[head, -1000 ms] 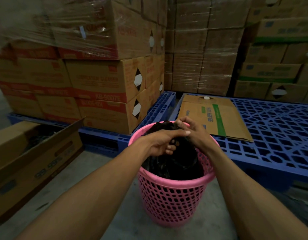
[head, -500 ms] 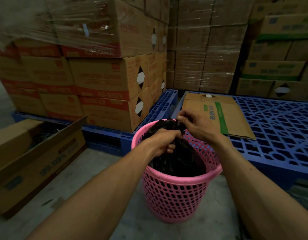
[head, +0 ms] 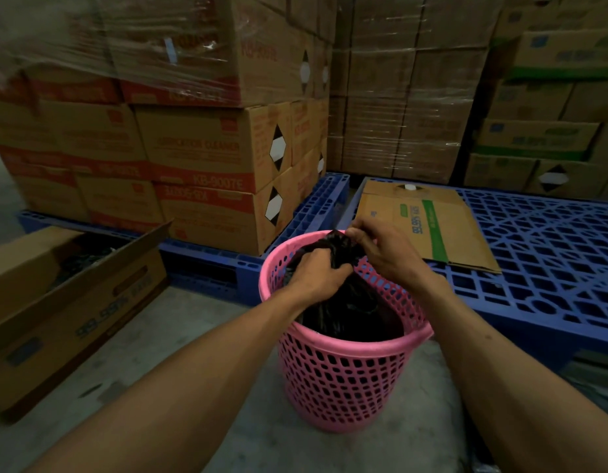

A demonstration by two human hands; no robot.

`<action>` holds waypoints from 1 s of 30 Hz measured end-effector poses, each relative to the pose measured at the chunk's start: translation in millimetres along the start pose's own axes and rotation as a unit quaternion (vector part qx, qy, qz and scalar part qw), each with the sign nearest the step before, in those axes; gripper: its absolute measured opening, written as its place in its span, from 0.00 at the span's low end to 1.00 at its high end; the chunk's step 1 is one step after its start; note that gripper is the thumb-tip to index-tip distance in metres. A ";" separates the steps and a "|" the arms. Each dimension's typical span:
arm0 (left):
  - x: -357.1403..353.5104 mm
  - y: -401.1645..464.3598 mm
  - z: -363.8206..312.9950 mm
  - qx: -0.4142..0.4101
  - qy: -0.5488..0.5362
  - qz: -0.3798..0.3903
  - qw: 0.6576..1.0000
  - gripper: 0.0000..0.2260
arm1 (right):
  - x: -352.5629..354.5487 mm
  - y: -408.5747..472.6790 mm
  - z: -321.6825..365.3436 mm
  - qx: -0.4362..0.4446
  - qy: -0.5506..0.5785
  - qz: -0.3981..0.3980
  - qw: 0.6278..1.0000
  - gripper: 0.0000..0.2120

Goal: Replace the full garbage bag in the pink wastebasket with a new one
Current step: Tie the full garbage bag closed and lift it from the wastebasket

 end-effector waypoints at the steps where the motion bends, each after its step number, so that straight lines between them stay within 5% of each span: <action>1: 1.7 -2.1 -0.3 -0.021 0.001 0.016 1.000 0.08 | -2.6 -0.4 2.1 0.000 0.006 -0.007 1.000 0.05; 5: 9.0 -10.0 -8.7 -0.064 -0.056 0.090 0.992 0.02 | -11.5 2.4 4.0 -0.029 0.093 -0.018 0.995 0.07; 8: 9.7 -10.4 -8.7 0.008 -0.148 0.148 0.978 0.03 | -16.5 4.0 16.3 -0.084 0.248 0.055 0.964 0.09; 13: 13.9 -8.5 -3.9 0.120 -0.282 0.203 0.930 0.12 | -29.8 -0.9 1.9 -0.118 0.219 0.050 0.967 0.15; 17: 13.4 -8.5 3.7 0.183 -0.241 0.133 0.944 0.10 | -37.8 -5.1 -5.9 -0.130 0.148 0.045 0.979 0.10; 21: 8.7 -7.7 7.7 0.107 -0.046 -0.004 0.993 0.09 | -39.9 3.0 -2.8 -0.156 0.040 0.003 0.987 0.10; 24: -0.9 -11.3 5.9 0.000 0.011 -0.093 0.996 0.10 | -39.7 8.3 -9.2 -0.215 0.046 0.016 0.976 0.11; 28: -2.0 -11.7 11.1 -0.142 0.079 -0.112 0.980 0.10 | -34.1 7.1 -12.4 -0.264 0.109 0.078 0.955 0.10; 30: -1.1 -9.1 11.3 -0.134 0.056 -0.083 0.986 0.08 | -34.8 6.8 -14.2 -0.242 0.074 0.083 0.964 0.10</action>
Point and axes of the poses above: each hand's wrist, its own y-axis towards the middle knuckle, its own x-axis out of the back of the hand, z = x × y, the point moved 1 cm from there along y, towards the middle knuckle, and after that the axes turned 7 degrees about -z, right-handed, at the moved point
